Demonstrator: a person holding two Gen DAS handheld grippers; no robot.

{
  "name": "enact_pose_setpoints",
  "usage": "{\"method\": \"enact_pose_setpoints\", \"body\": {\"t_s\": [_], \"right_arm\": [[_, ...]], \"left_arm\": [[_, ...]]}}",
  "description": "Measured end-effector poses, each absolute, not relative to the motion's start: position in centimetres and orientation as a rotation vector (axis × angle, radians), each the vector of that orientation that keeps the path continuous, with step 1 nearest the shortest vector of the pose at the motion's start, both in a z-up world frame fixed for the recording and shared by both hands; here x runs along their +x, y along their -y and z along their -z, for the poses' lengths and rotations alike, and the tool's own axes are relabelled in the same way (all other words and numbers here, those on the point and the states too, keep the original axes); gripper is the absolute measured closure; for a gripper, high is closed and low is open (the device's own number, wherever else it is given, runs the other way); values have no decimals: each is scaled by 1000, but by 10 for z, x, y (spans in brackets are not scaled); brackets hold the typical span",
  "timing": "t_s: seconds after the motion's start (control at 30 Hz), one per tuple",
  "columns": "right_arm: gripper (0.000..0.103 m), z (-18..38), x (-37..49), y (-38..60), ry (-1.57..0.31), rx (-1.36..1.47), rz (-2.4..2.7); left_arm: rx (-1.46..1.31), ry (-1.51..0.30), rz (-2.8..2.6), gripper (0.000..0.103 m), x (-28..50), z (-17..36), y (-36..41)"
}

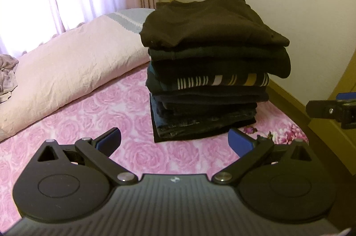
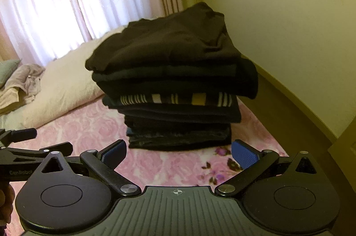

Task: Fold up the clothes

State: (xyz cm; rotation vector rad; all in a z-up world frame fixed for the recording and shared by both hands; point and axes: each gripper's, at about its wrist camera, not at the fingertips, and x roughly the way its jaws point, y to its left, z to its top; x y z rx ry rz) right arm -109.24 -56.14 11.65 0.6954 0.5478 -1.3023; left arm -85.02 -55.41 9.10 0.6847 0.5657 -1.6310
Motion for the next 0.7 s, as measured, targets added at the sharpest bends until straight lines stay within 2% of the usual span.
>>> {"method": "enact_pose_setpoints", "body": {"t_s": [0.23, 0.7], "right_arm": [[0, -112, -1104, 559, -579, 719, 1314], [0, -108, -1103, 561, -603, 713, 1287]], "left_arm": [[673, -610, 1623, 3, -859, -88, 555], [706, -572, 1613, 2, -870, -89, 551]]}}
